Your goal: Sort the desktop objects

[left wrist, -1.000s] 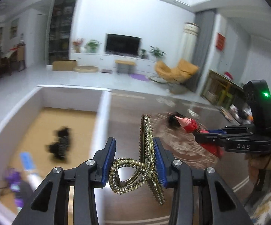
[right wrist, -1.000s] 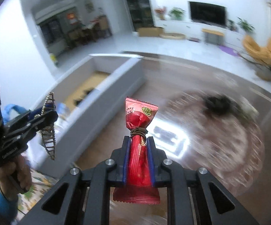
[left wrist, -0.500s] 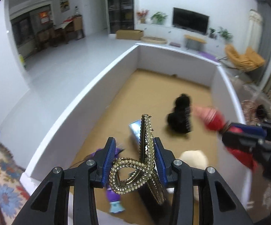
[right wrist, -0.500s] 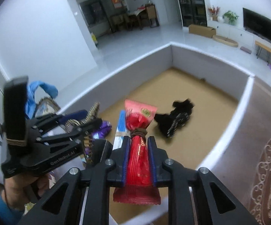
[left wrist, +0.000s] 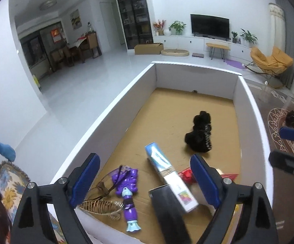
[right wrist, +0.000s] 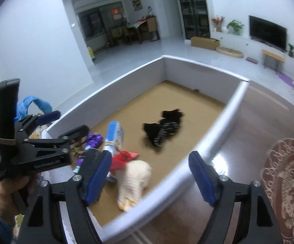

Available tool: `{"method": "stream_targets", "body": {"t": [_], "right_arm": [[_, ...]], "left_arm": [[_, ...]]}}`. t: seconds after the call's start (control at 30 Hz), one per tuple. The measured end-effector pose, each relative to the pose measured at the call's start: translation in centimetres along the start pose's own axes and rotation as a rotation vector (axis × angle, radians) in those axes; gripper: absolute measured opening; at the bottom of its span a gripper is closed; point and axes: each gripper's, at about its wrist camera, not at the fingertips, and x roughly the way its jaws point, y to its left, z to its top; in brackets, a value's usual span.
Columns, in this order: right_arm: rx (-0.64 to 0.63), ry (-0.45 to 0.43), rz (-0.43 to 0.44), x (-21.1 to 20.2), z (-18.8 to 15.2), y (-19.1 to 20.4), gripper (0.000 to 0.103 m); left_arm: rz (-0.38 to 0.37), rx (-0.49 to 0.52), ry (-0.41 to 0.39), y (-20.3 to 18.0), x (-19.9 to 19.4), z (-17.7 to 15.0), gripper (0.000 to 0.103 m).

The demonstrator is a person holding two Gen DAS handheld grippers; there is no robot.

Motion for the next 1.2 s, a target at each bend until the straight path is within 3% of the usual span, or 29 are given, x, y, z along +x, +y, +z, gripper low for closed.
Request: {"method": "stream_targets", "body": {"t": [0.13, 0.27, 0.5, 0.57, 0.6, 0.73, 0.9, 1.1, 1.2], "right_arm": [[0.041, -0.018, -0.069, -2.3, -2.0, -3.9, 0.082], [0.068, -0.003, -0.183, -4.5, -5.8, -8.8, 0.089], [0.231, 0.093, -0.477, -9.1, -16.8, -21.7, 0.089], [0.285, 0.108, -0.561, -11.0, -19.5, -25.1, 0.089], [0.305, 0.113, -0.590, -11.9, -20.4, -26.4, 0.089], [0.424, 0.083, -0.630, -14.4, -22.5, -30.5, 0.093], [0.464, 0.083, -0.647, -14.7, -22.3, -33.3, 0.103], [0.441, 0.086, -0.627, -13.9, -20.4, -36.7, 0.103], [0.443, 0.087, -0.628, -12.8, -18.9, -39.0, 0.103]], "left_arm": [[-0.023, 0.031, -0.015, -2.2, -1.4, 0.5, 0.091], [-0.106, 0.052, -0.037, -5.1, -3.5, 0.7, 0.091], [-0.358, 0.136, -0.084, -13.7, -9.3, 0.0, 0.093], [-0.434, 0.164, -0.072, -16.9, -10.1, -0.7, 0.103], [-0.468, 0.177, -0.059, -18.5, -10.2, -1.1, 0.103], [-0.514, 0.250, 0.037, -26.3, -7.1, -3.4, 0.103], [-0.481, 0.313, 0.120, -33.2, -1.1, -4.5, 0.103], [-0.445, 0.354, 0.211, -39.0, 5.5, -2.2, 0.103], [-0.480, 0.361, 0.182, -41.1, 7.6, 0.1, 0.103]]}}
